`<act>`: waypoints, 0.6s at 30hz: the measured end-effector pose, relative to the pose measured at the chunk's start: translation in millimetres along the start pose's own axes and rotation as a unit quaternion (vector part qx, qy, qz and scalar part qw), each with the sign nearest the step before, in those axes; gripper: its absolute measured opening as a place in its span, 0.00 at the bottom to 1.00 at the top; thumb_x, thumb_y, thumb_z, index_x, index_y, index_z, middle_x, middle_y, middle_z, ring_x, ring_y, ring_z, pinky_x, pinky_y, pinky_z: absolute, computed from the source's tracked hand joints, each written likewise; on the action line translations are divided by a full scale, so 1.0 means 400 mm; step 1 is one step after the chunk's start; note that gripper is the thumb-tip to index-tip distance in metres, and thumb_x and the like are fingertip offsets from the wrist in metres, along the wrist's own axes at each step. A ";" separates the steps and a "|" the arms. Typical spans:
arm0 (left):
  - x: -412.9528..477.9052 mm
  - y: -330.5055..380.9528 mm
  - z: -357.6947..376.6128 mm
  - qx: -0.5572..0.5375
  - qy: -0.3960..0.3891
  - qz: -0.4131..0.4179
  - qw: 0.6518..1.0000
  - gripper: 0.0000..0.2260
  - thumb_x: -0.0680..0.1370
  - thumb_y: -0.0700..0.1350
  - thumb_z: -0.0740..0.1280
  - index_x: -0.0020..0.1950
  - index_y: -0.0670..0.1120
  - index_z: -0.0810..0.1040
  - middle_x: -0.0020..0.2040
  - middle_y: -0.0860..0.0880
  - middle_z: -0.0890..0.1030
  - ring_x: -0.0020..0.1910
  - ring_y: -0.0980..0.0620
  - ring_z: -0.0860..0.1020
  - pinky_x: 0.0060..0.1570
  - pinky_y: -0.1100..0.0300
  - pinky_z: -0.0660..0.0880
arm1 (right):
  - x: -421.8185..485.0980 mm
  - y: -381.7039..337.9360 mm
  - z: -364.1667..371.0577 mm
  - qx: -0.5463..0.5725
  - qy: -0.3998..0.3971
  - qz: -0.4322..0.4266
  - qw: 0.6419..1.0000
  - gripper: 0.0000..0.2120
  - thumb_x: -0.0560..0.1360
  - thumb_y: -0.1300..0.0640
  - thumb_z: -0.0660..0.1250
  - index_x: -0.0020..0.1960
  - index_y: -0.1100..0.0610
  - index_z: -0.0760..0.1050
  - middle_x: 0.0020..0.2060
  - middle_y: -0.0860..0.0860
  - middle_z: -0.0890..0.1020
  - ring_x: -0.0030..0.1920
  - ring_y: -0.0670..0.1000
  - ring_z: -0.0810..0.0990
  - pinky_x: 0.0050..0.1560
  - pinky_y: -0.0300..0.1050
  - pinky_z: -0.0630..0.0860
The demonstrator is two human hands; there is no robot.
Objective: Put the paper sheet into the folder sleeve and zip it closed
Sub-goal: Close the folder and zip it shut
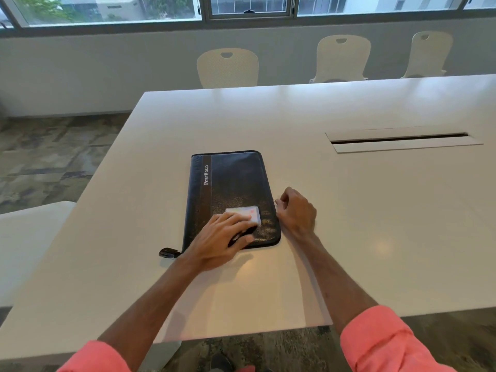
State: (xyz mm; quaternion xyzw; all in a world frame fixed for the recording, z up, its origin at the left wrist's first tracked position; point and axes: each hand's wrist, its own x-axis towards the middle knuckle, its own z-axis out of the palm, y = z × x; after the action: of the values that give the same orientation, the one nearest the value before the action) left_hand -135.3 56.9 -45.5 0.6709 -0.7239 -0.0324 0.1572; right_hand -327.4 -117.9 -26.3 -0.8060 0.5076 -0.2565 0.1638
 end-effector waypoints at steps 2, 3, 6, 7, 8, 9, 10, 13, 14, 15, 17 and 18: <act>0.041 -0.028 -0.026 -0.025 0.016 -0.013 0.999 0.21 0.90 0.63 0.51 0.78 0.61 0.73 0.74 0.60 0.77 0.75 0.59 0.70 0.75 0.50 0.69 | -0.003 0.003 0.006 0.002 0.004 -0.008 1.000 0.09 0.82 0.51 0.71 0.47 0.52 0.75 0.42 0.46 0.82 0.40 0.51 0.81 0.42 0.48 0.78; 0.066 -0.044 -0.035 -0.024 0.026 -0.025 0.999 0.21 0.90 0.61 0.51 0.77 0.59 0.75 0.74 0.58 0.77 0.75 0.57 0.70 0.75 0.47 0.70 | -0.004 0.003 0.006 0.007 0.002 -0.013 1.000 0.09 0.82 0.50 0.71 0.47 0.51 0.74 0.42 0.45 0.81 0.39 0.50 0.80 0.41 0.46 0.76; 0.135 -0.088 -0.051 -0.014 0.036 -0.107 0.994 0.22 0.90 0.58 0.53 0.82 0.54 0.71 0.81 0.53 0.71 0.83 0.53 0.63 0.82 0.43 0.63 | 0.003 0.008 0.008 0.017 -0.013 -0.034 0.999 0.07 0.82 0.50 0.71 0.48 0.49 0.74 0.43 0.43 0.80 0.40 0.48 0.80 0.41 0.44 0.76; 0.153 -0.100 -0.052 -0.013 0.026 -0.143 0.989 0.23 0.90 0.58 0.53 0.85 0.53 0.68 0.85 0.53 0.67 0.86 0.52 0.58 0.85 0.43 0.57 | 0.007 0.011 0.010 0.019 -0.017 -0.040 0.999 0.06 0.83 0.50 0.70 0.49 0.49 0.74 0.44 0.43 0.81 0.41 0.48 0.80 0.42 0.45 0.78; 0.167 -0.111 -0.053 -0.011 0.016 -0.173 0.985 0.25 0.90 0.57 0.52 0.87 0.52 0.64 0.87 0.52 0.62 0.88 0.51 0.54 0.86 0.44 0.52 | 0.008 0.013 0.011 0.020 -0.019 -0.044 0.999 0.05 0.83 0.51 0.70 0.49 0.48 0.75 0.45 0.42 0.81 0.42 0.48 0.81 0.43 0.46 0.79; 0.180 -0.120 -0.051 -0.008 0.009 -0.193 0.981 0.26 0.91 0.58 0.51 0.88 0.52 0.61 0.88 0.52 0.58 0.89 0.51 0.50 0.87 0.44 0.49 | 0.009 0.015 0.013 0.020 -0.019 -0.046 0.999 0.04 0.83 0.51 0.69 0.50 0.48 0.76 0.46 0.42 0.81 0.42 0.48 0.81 0.44 0.46 0.79; 0.190 -0.129 -0.049 -0.002 0.004 -0.206 0.979 0.26 0.91 0.58 0.51 0.89 0.52 0.58 0.89 0.51 0.55 0.89 0.50 0.48 0.87 0.44 0.46 | 0.008 0.017 0.016 0.019 -0.018 -0.049 0.998 0.04 0.83 0.51 0.69 0.50 0.48 0.77 0.46 0.42 0.81 0.43 0.48 0.81 0.44 0.46 0.80; 0.216 -0.151 -0.044 0.006 -0.006 -0.236 0.972 0.28 0.91 0.58 0.49 0.90 0.52 0.52 0.91 0.49 0.48 0.89 0.48 0.42 0.88 0.43 0.42 | 0.007 0.021 0.023 0.013 -0.021 -0.058 0.998 0.06 0.83 0.52 0.68 0.47 0.48 0.78 0.45 0.43 0.80 0.41 0.47 0.80 0.41 0.44 0.78; 0.222 -0.156 -0.042 0.007 -0.004 -0.250 0.968 0.29 0.91 0.59 0.48 0.90 0.52 0.50 0.91 0.48 0.46 0.89 0.48 0.41 0.87 0.43 0.41 | 0.007 0.023 0.024 0.012 -0.025 -0.061 0.998 0.07 0.82 0.53 0.69 0.46 0.48 0.77 0.44 0.43 0.80 0.40 0.47 0.80 0.41 0.44 0.77; 0.227 -0.161 -0.040 0.010 0.001 -0.266 0.964 0.29 0.90 0.59 0.48 0.90 0.51 0.48 0.90 0.46 0.43 0.89 0.47 0.40 0.87 0.43 0.39 | 0.009 0.026 0.025 0.013 -0.029 -0.062 0.998 0.07 0.82 0.53 0.69 0.45 0.48 0.76 0.43 0.43 0.79 0.40 0.47 0.79 0.40 0.43 0.76; 0.233 -0.167 -0.033 0.023 0.015 -0.294 0.955 0.31 0.90 0.61 0.47 0.90 0.50 0.46 0.90 0.42 0.42 0.89 0.43 0.39 0.87 0.42 0.39 | 0.012 0.030 0.025 0.016 -0.031 -0.055 0.998 0.08 0.80 0.54 0.70 0.43 0.49 0.75 0.41 0.43 0.79 0.39 0.47 0.78 0.40 0.44 0.77; 0.232 -0.168 -0.029 0.032 0.018 -0.304 0.952 0.32 0.90 0.61 0.47 0.90 0.49 0.45 0.90 0.39 0.42 0.89 0.41 0.40 0.87 0.41 0.40 | 0.014 0.030 0.027 0.014 -0.027 -0.046 0.998 0.08 0.80 0.54 0.70 0.42 0.49 0.75 0.41 0.43 0.79 0.39 0.48 0.78 0.40 0.46 0.78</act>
State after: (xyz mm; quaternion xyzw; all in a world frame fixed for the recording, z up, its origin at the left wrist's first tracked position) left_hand -72.2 -39.0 -34.9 0.8642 -0.4836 -0.0434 0.1319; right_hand -328.1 -128.0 -39.9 -0.8331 0.4613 -0.2488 0.1768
